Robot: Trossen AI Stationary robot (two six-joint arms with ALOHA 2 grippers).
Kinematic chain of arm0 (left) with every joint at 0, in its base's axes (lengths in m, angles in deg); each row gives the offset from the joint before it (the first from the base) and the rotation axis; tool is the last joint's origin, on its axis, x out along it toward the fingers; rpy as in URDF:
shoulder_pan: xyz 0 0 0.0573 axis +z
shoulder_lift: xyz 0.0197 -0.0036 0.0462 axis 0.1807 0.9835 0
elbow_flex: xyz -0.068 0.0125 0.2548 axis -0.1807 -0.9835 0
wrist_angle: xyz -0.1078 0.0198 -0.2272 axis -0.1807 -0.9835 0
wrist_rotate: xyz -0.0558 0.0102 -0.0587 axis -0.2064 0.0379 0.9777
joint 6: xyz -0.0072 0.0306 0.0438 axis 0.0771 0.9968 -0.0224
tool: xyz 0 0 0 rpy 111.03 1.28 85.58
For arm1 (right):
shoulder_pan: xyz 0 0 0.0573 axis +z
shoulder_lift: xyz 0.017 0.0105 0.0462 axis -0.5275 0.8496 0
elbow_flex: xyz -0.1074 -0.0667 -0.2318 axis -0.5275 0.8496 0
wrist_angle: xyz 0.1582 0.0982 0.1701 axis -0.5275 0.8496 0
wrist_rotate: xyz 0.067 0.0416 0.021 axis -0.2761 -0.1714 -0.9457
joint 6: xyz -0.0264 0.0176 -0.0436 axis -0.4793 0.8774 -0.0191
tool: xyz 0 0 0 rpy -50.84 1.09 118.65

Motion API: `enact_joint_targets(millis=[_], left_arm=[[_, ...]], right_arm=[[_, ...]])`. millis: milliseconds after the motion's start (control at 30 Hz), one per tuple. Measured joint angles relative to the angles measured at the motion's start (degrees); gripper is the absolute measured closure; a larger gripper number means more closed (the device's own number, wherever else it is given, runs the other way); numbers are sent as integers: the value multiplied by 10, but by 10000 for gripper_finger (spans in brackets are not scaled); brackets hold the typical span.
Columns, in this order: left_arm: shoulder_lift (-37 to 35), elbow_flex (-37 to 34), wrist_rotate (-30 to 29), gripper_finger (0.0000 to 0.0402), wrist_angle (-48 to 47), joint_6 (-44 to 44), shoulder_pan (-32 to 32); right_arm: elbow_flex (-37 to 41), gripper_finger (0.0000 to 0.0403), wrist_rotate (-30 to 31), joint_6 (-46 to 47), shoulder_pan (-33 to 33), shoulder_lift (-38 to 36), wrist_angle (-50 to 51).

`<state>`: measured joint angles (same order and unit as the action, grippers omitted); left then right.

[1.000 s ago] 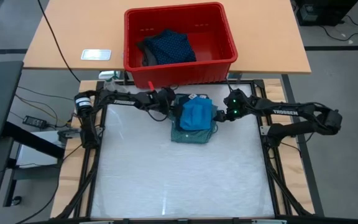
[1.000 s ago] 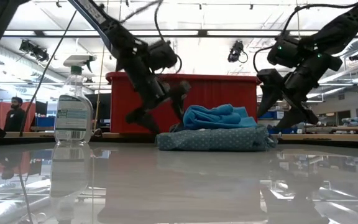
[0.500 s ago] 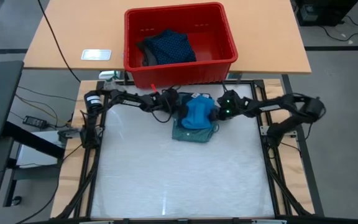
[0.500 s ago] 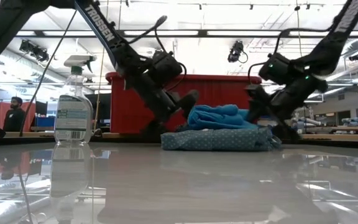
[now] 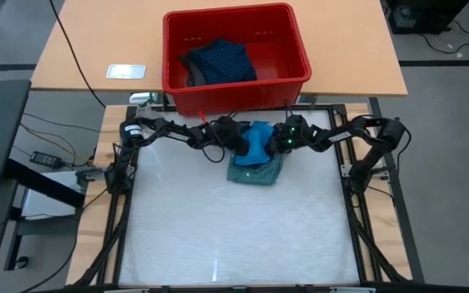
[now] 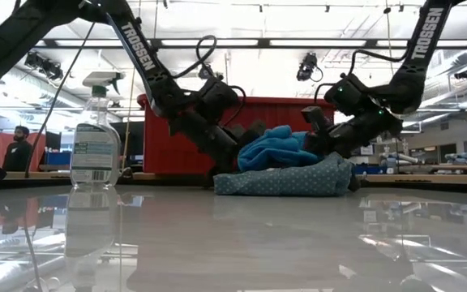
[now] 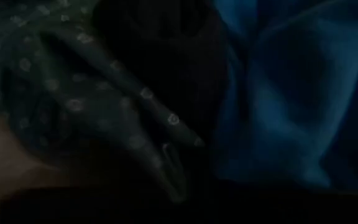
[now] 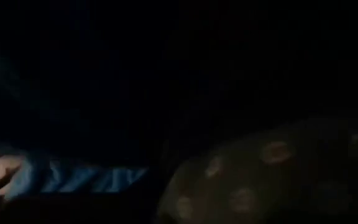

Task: Fold laundry
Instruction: Put the green polo shirt, dark blue shorts, and light blue shorts into the red laundry bin

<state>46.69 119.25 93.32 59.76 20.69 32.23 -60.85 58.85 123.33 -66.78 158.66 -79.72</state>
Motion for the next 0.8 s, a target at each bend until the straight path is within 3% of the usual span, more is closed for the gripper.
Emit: enact_joint_targets(millis=[67, 233, 333, 567, 800], left_arm=[[-4, -1, 22, 365, 8, -4, 3], [-44, -2, 73, 366, -25, -8, 6], [-103, -4, 96, 366, -36, 4, 3], [-248, -1, 44, 366, -57, 22, 10], [-293, 27, 8, 366, -53, 11, 55]], right_arm=[[-13, 330, -21, -9, 0, 1, 6], [-41, 331, -77, 6, 0, -19, 11], [-49, 331, -132, 27, 0, -62, 2], [-88, 331, -167, 71, -12, -169, -9], [-243, 331, -158, 45, -46, -142, 54]])
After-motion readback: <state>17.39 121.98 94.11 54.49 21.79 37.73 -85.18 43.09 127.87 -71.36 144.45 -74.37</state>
